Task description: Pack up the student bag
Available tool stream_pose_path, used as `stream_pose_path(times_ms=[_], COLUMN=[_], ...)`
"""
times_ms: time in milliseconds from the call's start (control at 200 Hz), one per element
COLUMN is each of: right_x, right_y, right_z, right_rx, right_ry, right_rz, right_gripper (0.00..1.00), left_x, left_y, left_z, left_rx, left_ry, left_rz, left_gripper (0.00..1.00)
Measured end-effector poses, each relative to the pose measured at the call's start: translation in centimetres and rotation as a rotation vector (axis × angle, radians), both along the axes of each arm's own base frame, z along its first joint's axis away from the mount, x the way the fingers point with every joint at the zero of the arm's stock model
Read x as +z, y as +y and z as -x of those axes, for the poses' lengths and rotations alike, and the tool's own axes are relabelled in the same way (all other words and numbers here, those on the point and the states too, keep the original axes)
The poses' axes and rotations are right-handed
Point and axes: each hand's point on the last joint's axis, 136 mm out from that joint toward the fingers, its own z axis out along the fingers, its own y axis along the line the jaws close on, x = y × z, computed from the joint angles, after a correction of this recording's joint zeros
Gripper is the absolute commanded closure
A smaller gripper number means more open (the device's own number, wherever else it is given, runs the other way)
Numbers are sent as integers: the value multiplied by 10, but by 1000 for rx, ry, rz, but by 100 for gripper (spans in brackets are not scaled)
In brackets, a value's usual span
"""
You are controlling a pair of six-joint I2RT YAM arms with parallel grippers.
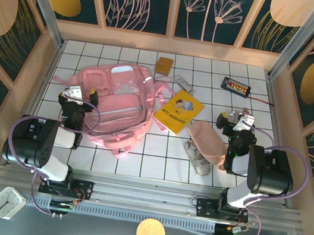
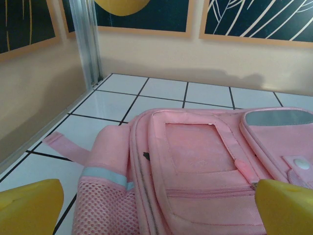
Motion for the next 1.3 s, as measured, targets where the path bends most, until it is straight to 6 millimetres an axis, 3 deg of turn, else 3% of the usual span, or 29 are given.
stream_pose_path(times_ms=[1021,1091,1151,1296], right_x=[-1,1,14,86], right_y=[-3,-9,-14,-18], right_z=[0,-2,-7,-28], right_rx=[-16,-50,-83,-113], right_ry=[6,34,38,-2], right_rz=[1,-1,-12,-93], right_gripper=[1,1,1,1], left_x=[-1,12,38,108], left_y=[3,10,15,16], left_z=[-2,-11,-19,-24], left_rx=[18,62,98,106], left_ry=[34,52,34,-20], left_rz=[1,4,4,26], left_gripper=[1,1,1,1])
